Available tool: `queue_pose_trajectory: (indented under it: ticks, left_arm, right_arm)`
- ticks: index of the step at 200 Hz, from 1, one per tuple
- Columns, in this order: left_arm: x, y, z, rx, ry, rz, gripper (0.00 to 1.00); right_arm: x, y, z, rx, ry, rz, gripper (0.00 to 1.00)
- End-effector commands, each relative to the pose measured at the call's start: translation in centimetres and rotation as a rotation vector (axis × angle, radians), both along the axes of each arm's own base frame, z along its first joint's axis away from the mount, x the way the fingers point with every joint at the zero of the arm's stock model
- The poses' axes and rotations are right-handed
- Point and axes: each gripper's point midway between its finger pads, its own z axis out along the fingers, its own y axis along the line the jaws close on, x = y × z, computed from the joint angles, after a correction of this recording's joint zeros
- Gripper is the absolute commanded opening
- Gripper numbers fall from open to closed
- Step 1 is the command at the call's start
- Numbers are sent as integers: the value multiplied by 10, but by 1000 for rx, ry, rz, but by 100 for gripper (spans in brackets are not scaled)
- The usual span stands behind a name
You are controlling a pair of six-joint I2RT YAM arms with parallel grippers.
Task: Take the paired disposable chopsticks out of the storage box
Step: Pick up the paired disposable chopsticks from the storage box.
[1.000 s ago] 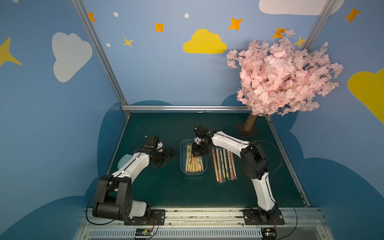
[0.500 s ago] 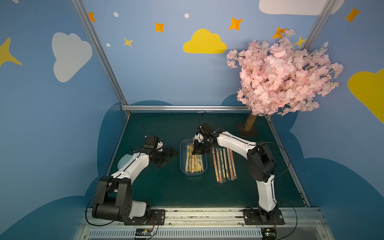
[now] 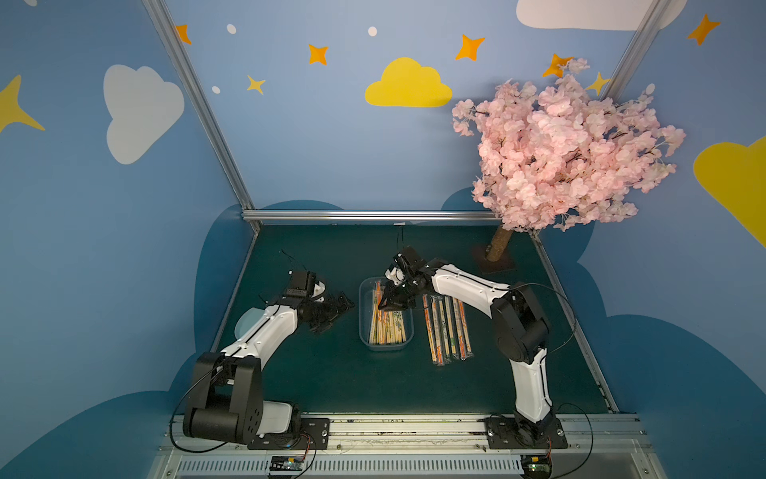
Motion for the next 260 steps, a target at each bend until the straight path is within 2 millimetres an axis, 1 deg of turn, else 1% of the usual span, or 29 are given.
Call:
queue_pose_trajectory:
  ticks: [1,42,93,111,140,166,186,194,223,246,260]
  left_arm:
    - [0,0,3,-2,-18,-13,100]
    - [0,0,3,-1,-19,-15,100]
    - [-1,0,1,-1,-13,-16,100]
    - [-1,0,1,-1,-14,-15,100]
    - [-1,0,0,-2,-13,-14,100]
    - [-1,0,0,-2,-11,-15,100]
    - [-1,0,1,-3,-14,-15,100]
    - [-1,-1,2,-3,-17,-16,100]
    - [0,-1,4,-6,-21,-18,100]
    - [0,-1,6,-6,-26,-19,100]
    - [0,-1,5,-7,-25,-21,100]
  right_arm:
    - [1,1,-11,-56,-4,13,31]
    - [7,6,-25,-105,-7,18,33]
    - [10,9,-41,-149,6,27,31]
    - [10,9,-42,-150,11,27,29]
    - [9,11,-45,-149,13,33,23]
    - [8,11,-45,-148,19,34,10]
    - [6,11,-37,-139,11,35,4]
    - [6,10,-33,-132,7,34,3]
    - [6,11,-3,-92,-32,32,0]
    - [6,8,20,-66,-71,28,0]
    - [8,6,30,-56,-90,20,0]
